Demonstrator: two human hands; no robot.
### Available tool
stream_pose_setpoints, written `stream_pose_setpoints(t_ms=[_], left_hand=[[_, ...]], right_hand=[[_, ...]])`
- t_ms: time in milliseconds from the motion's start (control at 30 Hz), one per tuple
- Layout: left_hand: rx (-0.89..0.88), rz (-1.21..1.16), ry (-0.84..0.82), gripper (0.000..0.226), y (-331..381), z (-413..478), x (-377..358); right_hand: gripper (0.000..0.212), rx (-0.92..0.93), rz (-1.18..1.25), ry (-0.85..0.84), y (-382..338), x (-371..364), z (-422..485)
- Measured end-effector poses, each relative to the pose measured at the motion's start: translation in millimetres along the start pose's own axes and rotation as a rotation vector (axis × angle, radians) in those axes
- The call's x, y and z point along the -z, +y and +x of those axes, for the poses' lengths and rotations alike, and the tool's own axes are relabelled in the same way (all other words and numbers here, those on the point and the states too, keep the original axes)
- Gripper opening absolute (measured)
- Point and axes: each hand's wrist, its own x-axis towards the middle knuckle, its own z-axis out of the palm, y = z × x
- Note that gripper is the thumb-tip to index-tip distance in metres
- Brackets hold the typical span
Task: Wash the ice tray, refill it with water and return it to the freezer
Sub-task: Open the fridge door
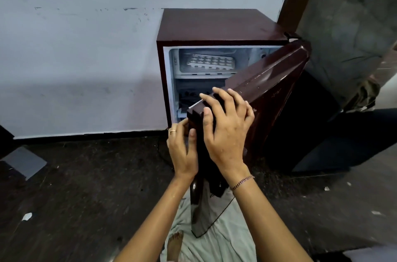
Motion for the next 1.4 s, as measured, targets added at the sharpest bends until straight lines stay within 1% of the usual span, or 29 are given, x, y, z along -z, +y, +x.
stream_pose_setpoints(t_ms=[100,133,233,300,367,433,500,600,733,767,867,900,967,1067,1200,1300,1400], left_hand=[[-0.048,-0.040,0.030,0.046,17.2,1.9,-3.5],[-0.060,-0.070,0.026,0.042,22.7,3.4,-6.1],[-0.078,-0.165,-0.046,0.038,41.6,5.7,-17.5],[-0.088,-0.194,-0.135,0.038,53.0,4.9,-26.5],[-0.157,-0.188,-0.231,0.040,61.7,1.9,-36.0],[-0.266,-0.150,-0.298,0.041,68.9,-1.7,-46.0],[-0.355,-0.129,-0.344,0.039,79.4,-6.2,-58.6],[-0.380,-0.205,-0.412,0.036,96.1,-12.9,-79.3],[-0.362,-0.222,-0.517,0.021,115.7,-15.1,-109.5],[-0.390,-0.212,-0.559,0.023,120.2,-14.5,-116.5],[-0.527,-0.203,-0.711,0.045,133.8,-16.9,-139.1],[-0.565,-0.197,-0.758,0.047,136.6,-18.9,-147.0],[-0.633,-0.167,-0.808,0.044,138.6,-25.1,-162.1],[-0.706,-0.090,-0.777,0.043,143.4,-37.2,-183.3],[-0.790,0.017,-0.722,0.045,153.8,-46.6,-207.5],[-0.852,0.049,-0.709,0.046,159.2,-50.3,-223.9],[-0.892,0.083,-0.716,0.048,163.2,-54.6,-237.3]], right_hand=[[0.033,-0.047,-0.059,0.001,1.8,25.0,-0.8],[0.032,-0.070,-0.092,-0.013,1.8,34.3,-0.8],[0.032,-0.153,-0.198,-0.104,-0.4,61.3,0.2],[0.037,-0.200,-0.245,-0.225,1.3,78.8,1.7],[0.047,-0.260,-0.262,-0.381,7.5,99.0,3.2],[0.056,-0.308,-0.275,-0.485,13.6,119.0,4.4],[0.061,-0.339,-0.315,-0.510,20.2,136.0,3.0],[0.064,-0.364,-0.386,-0.513,35.1,155.5,-1.4],[0.065,-0.409,-0.481,-0.491,57.8,181.2,-9.2],[0.063,-0.427,-0.514,-0.480,60.7,186.4,-10.8],[0.054,-0.463,-0.686,-0.430,66.4,201.6,-13.9],[0.051,-0.470,-0.741,-0.421,68.2,205.2,-14.6],[0.048,-0.492,-0.828,-0.406,73.9,208.4,-15.7],[0.049,-0.559,-0.876,-0.311,88.7,206.7,-19.4],[0.054,-0.617,-0.932,-0.086,121.2,195.7,-29.8],[0.048,-0.569,-0.992,0.081,147.7,197.1,-36.8],[0.042,-0.499,-1.029,0.160,172.0,208.2,-39.1]])
